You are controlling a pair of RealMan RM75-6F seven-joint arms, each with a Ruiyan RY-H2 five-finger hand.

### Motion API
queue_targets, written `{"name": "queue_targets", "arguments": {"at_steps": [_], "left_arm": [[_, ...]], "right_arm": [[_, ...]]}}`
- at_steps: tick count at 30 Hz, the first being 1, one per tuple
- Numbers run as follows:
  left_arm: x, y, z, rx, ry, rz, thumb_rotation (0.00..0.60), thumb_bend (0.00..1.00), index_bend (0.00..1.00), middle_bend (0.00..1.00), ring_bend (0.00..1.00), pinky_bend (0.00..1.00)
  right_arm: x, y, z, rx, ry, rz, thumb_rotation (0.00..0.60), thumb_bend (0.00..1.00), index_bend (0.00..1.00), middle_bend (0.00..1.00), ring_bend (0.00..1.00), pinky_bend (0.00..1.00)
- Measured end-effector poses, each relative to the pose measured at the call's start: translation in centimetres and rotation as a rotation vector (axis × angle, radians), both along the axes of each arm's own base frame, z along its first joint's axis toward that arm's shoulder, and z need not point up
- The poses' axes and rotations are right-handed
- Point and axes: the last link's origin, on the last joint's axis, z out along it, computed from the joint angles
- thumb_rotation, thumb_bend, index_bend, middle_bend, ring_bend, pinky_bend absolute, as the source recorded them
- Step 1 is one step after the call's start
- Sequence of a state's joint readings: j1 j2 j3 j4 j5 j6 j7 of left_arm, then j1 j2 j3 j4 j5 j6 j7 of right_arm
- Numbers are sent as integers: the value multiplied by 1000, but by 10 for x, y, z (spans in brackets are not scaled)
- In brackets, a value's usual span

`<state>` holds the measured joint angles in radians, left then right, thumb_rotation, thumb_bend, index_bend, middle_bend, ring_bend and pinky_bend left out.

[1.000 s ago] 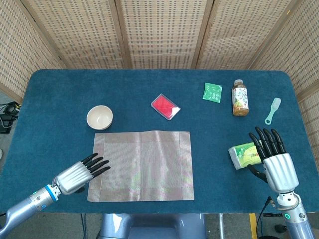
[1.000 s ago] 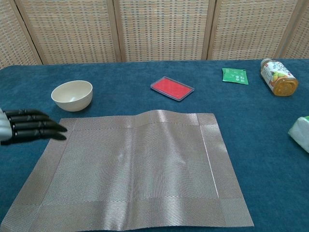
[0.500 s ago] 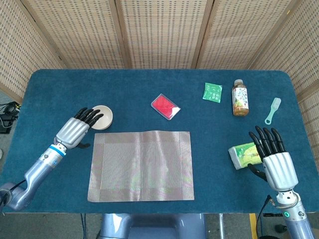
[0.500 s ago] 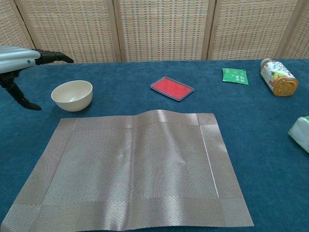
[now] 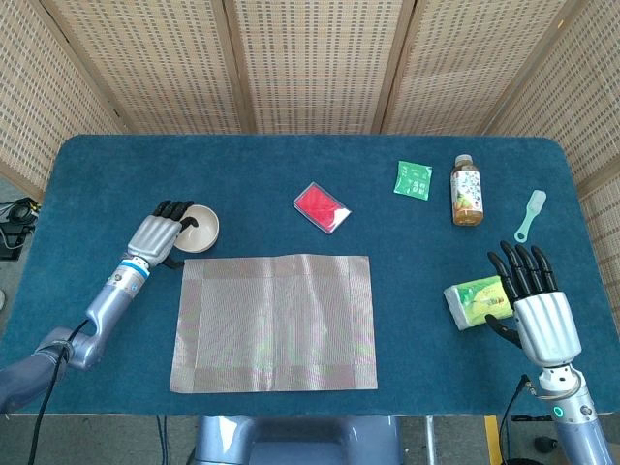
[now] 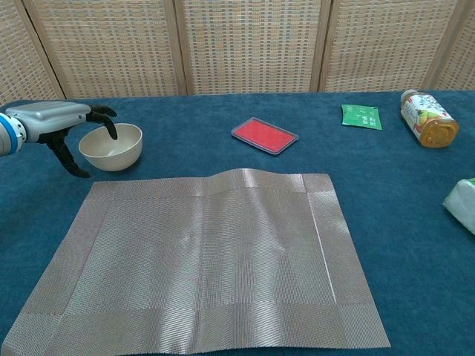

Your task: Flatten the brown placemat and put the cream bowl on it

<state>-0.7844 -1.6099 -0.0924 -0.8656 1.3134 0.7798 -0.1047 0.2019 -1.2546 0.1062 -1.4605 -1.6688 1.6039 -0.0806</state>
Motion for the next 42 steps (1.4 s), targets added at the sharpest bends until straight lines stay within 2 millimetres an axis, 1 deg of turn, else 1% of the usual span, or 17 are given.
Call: {"name": "queue_targets", "arguments": {"at_steps": [3,5,8,10,13,17,21,24,28,33,35,37,42], "left_arm": [[-2,5,-8,11,-6,14,600,165,451,0,0,0],[-2,8,-12,17,-11,18,600,255,547,0,0,0],[0,11,-16,22,-15,14,600,345,647,0,0,0],[2,12,-17,22,-22,10,600,387,688,0,0,0],[3,12,-17,17,-34,7,600,407,719,0,0,0],[7,11,-14,17,-41,-14,600,407,720,0,0,0],[18,6,-11,12,-58,-74,600,407,720,0,0,0],[31,-4,-11,-20,-74,-138,600,408,711,0,0,0],[53,-25,-13,-95,-94,-232,600,407,693,0,0,0],[90,-68,-21,-232,-98,-377,600,407,694,0,0,0],[104,-88,-24,-286,-85,-443,600,407,694,0,0,0],[114,-105,-28,-325,-51,-502,600,407,692,0,0,0],[126,-130,-37,-392,50,-600,600,408,689,0,0,0]], "right_arm": [[-1,0,0,-2,-1,-3,600,0,21,0,0,0],[-1,0,0,-2,-2,-5,600,0,21,0,0,0],[-1,-1,0,0,-2,-6,600,0,21,0,0,0],[-1,-1,0,2,-2,-6,600,0,21,0,0,0],[-1,-1,0,3,-2,-4,600,0,20,0,0,0],[-1,0,0,2,-4,-2,600,0,21,0,0,0],[0,1,0,3,-5,-1,600,0,21,0,0,0],[0,1,1,2,-7,-1,600,0,21,0,0,0],[0,1,1,1,-9,-2,600,0,21,0,0,0],[0,2,3,-3,-13,-1,600,0,21,0,0,0],[0,2,4,-5,-16,-1,600,0,21,0,0,0],[0,2,5,-8,-19,-3,600,0,21,0,0,0],[-1,2,6,-7,-22,-4,600,0,21,0,0,0]]}}
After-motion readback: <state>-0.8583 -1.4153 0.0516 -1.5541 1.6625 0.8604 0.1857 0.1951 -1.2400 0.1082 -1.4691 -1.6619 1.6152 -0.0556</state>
